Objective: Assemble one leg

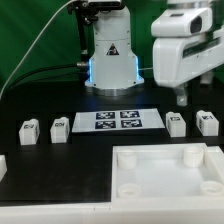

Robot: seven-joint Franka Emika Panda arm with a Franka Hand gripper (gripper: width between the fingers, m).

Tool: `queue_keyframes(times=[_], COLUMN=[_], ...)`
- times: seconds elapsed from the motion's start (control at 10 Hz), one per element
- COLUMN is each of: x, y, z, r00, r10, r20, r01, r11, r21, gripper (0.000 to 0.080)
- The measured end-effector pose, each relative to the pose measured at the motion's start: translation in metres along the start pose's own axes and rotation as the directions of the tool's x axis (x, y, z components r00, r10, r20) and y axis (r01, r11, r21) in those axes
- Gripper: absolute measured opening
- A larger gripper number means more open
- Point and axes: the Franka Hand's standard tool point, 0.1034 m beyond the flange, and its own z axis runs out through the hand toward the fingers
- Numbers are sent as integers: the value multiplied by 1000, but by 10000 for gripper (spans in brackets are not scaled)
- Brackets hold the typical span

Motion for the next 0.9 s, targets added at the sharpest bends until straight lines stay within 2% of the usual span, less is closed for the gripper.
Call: queue_keyframes(times=[0.1,0.3,0.4,0.5,0.6,0.7,0.8,0.9], x=[-2,0,0,-2,-3,2,-5,-13], y=[-4,-5,-6,-13,-28,-31,-33,-37], z=[9,7,9,22,37,41,47,50], r00=[997,955,938,858,866,868,864,832], r10=[75,297,347,512,493,490,490,486], r20=[3,1,5,31,85,83,118,267], r01=[-75,-297,-347,-513,-498,-494,-498,-510], r11=[997,955,937,857,866,868,866,860], r21=[13,24,27,45,47,53,49,26], gripper=[649,649,649,649,649,649,649,649])
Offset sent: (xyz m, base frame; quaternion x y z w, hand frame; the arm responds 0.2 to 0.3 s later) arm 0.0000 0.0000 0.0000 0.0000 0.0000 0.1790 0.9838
